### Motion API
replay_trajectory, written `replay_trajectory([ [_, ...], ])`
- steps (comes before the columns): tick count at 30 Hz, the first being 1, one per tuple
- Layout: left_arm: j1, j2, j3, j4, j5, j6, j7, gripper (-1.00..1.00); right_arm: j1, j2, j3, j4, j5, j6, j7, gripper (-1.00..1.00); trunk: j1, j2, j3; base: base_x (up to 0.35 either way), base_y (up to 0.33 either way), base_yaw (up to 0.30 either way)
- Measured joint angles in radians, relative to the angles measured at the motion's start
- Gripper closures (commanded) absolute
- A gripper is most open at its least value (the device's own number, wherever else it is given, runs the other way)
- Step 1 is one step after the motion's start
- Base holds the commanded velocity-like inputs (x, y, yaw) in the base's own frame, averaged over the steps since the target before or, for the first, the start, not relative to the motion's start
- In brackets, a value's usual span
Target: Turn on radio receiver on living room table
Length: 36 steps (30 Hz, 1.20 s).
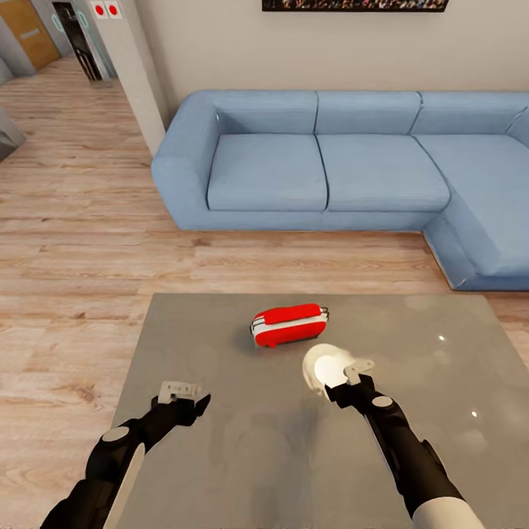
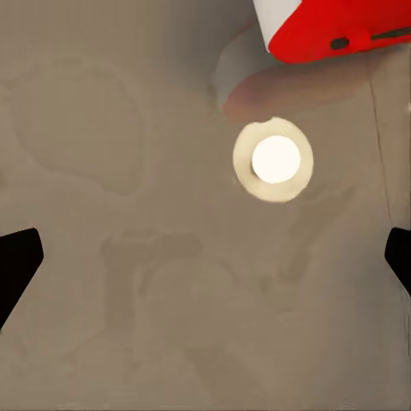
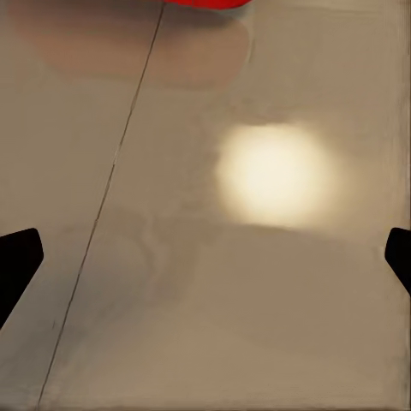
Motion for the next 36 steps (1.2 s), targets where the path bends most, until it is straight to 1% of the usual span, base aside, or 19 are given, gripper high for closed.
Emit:
replay_trajectory([
  [1,-0.004,0.000,0.000,0.001,0.000,0.001,0.001,-1.00,0.000,0.003,-0.002,0.000,0.027,0.000,-0.001,-1.00,0.000,0.000,-0.002,0.000,0.000,0.000],
  [3,-0.007,0.000,0.000,0.001,0.000,0.002,0.001,-1.00,0.000,0.006,-0.003,0.000,0.054,0.000,-0.011,-1.00,0.000,0.000,-0.005,0.000,0.000,0.000],
  [8,-0.008,0.000,0.000,0.002,0.000,0.002,0.001,-1.00,0.000,0.006,-0.002,0.000,0.070,0.000,-0.041,-1.00,0.000,0.000,-0.013,0.000,0.000,0.000],
  [22,-0.009,0.000,0.000,0.001,0.000,0.002,0.000,-1.00,0.000,0.001,-0.004,-0.004,0.070,0.003,-0.042,-1.00,0.000,0.000,-0.036,0.000,0.000,0.000],
  [25,-0.009,0.000,0.000,-0.002,0.000,0.002,-0.001,-1.00,0.000,0.000,-0.003,-0.034,0.069,0.004,-0.040,-1.00,0.000,0.000,-0.041,0.000,0.000,0.000],
  [27,-0.009,-0.001,0.000,-0.004,0.000,0.002,-0.003,-1.00,0.000,0.001,-0.002,-0.085,0.066,0.009,-0.039,-1.00,0.000,0.000,-0.044,0.000,0.000,0.000],
  [30,-0.009,-0.001,0.000,-0.008,0.000,0.001,-0.041,-1.00,0.000,0.001,-0.002,-0.151,0.063,0.057,-0.037,-1.00,0.000,0.000,-0.049,0.000,0.000,0.000],
  [32,-0.009,-0.001,0.000,-0.008,0.000,0.001,-0.064,-1.00,0.000,0.001,-0.002,-0.163,0.062,0.070,-0.037,-1.00,0.000,0.000,-0.052,0.000,0.000,0.000],
  [34,-0.009,-0.001,0.000,-0.009,0.000,-0.002,-0.114,-1.00,0.000,0.000,-0.003,-0.178,0.049,0.087,-0.037,-1.00,0.000,0.000,-0.055,0.000,0.000,0.000],
  [36,-0.009,-0.001,0.000,-0.009,0.000,-0.003,-0.121,-1.00,0.000,-0.001,-0.005,-0.180,0.044,0.089,-0.037,-1.00,0.000,0.000,-0.059,0.000,0.000,0.000],
])
